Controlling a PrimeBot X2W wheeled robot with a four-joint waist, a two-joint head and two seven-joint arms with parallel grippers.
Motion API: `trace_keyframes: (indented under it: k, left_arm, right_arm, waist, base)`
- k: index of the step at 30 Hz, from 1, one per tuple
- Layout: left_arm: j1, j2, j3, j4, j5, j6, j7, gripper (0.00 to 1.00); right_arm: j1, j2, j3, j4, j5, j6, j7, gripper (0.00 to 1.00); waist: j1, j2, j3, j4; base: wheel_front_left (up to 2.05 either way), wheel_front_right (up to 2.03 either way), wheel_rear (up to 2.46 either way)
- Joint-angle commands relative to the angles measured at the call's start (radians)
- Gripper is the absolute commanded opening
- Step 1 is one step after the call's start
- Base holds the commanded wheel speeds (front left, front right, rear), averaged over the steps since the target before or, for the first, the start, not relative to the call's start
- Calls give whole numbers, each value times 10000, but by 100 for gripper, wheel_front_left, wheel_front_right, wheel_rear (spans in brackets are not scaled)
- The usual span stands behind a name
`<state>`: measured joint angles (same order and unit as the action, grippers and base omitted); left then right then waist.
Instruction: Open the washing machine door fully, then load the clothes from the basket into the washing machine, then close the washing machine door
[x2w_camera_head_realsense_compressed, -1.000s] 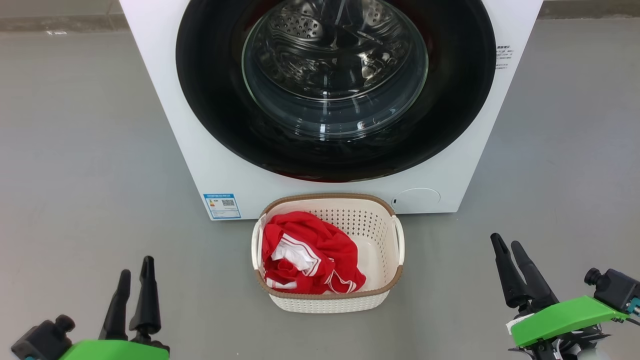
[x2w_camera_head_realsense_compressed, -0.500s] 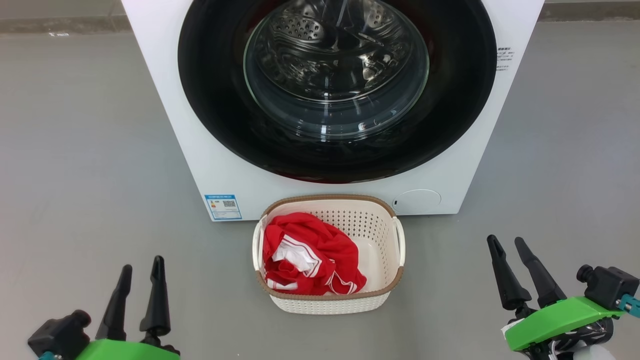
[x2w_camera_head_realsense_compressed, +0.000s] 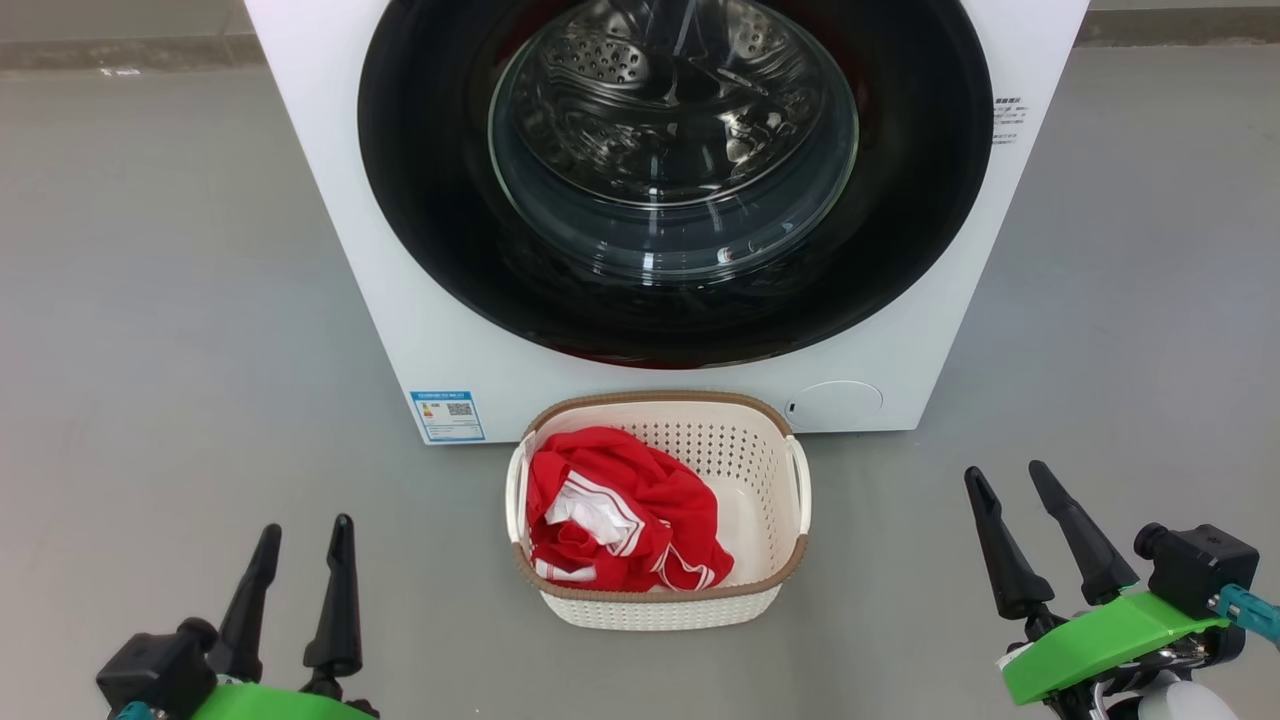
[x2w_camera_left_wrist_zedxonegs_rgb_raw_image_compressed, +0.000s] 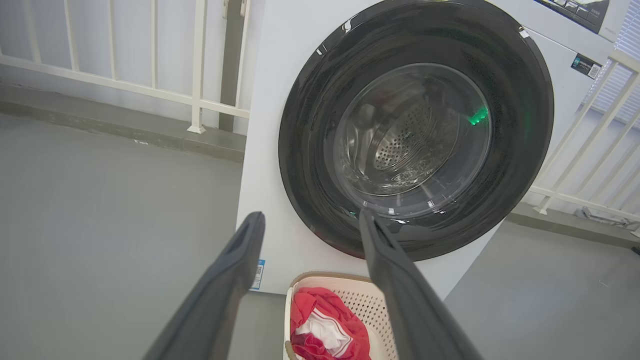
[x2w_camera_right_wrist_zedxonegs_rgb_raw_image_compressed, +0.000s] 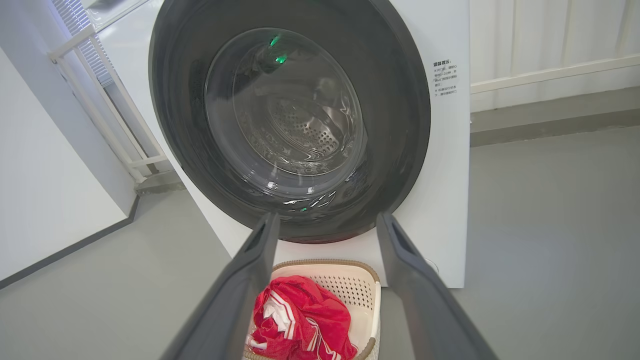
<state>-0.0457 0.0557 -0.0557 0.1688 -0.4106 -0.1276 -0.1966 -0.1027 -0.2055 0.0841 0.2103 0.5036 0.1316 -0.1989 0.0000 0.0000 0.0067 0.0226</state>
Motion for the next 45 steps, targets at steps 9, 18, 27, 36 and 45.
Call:
trace_keyframes:
  k: [9, 18, 27, 36, 45]
  left_arm:
    - [-442, 190, 175, -339, 1065, -28, -408, 100]
    - [-415, 176, 210, -386, 1613, -31, -651, 100]
    - [-439, 155, 302, -285, 1638, -31, -651, 100]
    - [-472, 123, 343, -203, 1678, -31, -651, 100]
    - [-475, 130, 385, -58, 1575, -31, -651, 100]
  right_arm:
    - [-457, -309, 384, -385, -1127, -9, -386, 100]
    - [-503, -435, 525, -458, -1966, -9, -628, 100]
    - [-519, -431, 492, -462, -1943, -9, -628, 100]
    - [-508, -410, 459, -463, -1909, -9, -628, 100]
    - [-502, -428, 448, -485, -1922, -9, -628, 100]
  waist:
    - [0, 0, 3, 38]
    - [0, 0, 4, 61]
    - [0, 0, 49, 46]
    - [0, 0, 45, 47]
    - [0, 0, 32, 56]
  base:
    - [0, 0, 0]
    - [0, 0, 0]
    - [0, 0, 0]
    - [0, 0, 0]
    - [0, 0, 0]
